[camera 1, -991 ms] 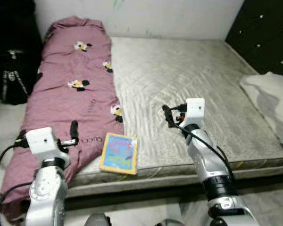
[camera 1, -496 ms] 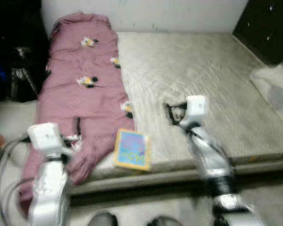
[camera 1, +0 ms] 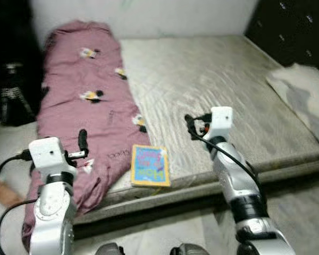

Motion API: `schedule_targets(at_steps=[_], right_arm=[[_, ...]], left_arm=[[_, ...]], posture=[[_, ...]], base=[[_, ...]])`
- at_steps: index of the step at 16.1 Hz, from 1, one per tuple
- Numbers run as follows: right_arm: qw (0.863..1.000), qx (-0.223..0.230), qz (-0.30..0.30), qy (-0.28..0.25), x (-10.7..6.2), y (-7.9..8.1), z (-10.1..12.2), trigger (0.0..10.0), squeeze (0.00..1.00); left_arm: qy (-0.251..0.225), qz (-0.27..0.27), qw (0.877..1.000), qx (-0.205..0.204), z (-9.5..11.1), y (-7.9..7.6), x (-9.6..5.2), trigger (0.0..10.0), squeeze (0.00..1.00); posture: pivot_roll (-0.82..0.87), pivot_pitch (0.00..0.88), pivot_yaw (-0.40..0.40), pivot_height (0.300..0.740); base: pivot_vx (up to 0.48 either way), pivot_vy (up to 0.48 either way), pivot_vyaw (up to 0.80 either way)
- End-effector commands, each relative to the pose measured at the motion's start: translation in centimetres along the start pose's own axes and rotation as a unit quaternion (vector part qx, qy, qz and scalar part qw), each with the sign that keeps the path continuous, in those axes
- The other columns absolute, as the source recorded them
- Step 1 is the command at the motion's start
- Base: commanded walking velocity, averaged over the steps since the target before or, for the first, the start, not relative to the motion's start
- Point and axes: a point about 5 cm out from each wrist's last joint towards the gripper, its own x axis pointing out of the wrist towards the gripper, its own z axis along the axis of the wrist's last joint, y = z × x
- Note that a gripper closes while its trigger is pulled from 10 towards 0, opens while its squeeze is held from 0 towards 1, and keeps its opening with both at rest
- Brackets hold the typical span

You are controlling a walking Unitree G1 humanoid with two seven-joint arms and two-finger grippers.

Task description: Clean up the room

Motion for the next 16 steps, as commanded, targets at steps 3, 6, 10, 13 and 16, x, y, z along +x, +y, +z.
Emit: schedule_targets(at_steps=[3,6,10,13,16], right_arm=[[1.000,-0.002,-0.015,0.006,-0.8,-0.8,-0.5,10.0,0.00],[1.000,0.005,-0.030,0.005,-1.8,-0.9,-1.1,10.0,0.00],[0.999,0.011,-0.044,0.005,-2.6,-1.3,-1.3,10.0,0.00],[0.999,0.007,-0.039,0.005,-2.6,-1.3,-1.1,10.0,0.00],[0.999,0.004,-0.033,0.008,-2.8,-1.0,-1.1,10.0,0.00]], left_arm=[[0.012,-0.007,1.000,0.001,-0.3,-0.1,-0.3,10.0,0.00],[0.028,-0.026,0.999,-0.004,-0.9,-0.5,-0.5,10.0,0.00],[0.035,-0.041,0.999,-0.001,-1.2,-0.8,-0.2,10.0,0.00],[0.031,-0.042,0.999,-0.006,-1.0,-1.2,-0.2,10.0,0.00],[0.027,-0.049,0.998,-0.011,-0.8,-1.3,-0.4,10.0,0.00]], posture=[[0.01,0.000,-0.035,0.740],[-0.01,0.000,-0.003,0.740],[-0.03,0.000,0.001,0.740],[-0.02,0.000,-0.009,0.740],[-0.02,0.000,-0.012,0.740]], base=[[0.000,0.000,0.00],[0.000,0.000,0.00],[0.000,0.000,0.00],[0.000,0.000,0.00],[0.000,0.000,0.00]])
